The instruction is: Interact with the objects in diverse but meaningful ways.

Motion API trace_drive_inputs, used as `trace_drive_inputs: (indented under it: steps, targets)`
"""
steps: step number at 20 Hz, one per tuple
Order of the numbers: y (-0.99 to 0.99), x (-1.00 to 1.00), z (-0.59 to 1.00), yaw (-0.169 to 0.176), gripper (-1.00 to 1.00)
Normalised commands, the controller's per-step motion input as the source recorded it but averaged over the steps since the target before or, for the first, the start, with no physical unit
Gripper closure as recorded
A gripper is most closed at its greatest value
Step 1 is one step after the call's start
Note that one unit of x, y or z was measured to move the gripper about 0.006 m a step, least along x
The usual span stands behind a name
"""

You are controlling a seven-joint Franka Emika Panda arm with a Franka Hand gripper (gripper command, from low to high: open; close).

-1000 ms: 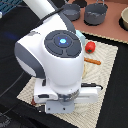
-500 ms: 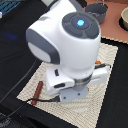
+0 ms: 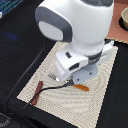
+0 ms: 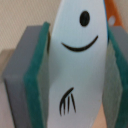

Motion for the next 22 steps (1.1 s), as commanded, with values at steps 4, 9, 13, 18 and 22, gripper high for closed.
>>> trace_drive_inputs:
  steps: [4, 9, 13, 18, 22]
  targets:
    - [0.05, -0.49, -0.17, 0.055, 1.00]
    - [-0.04, -0.45, -0.19, 0.034, 1.00]
    - [-0.03, -0.34, -0.17, 0.025, 1.00]
    - [0.00, -0.33, -0.20, 0.024, 1.00]
    - [0.00, -0.43, -0.34, 0.031, 1.00]
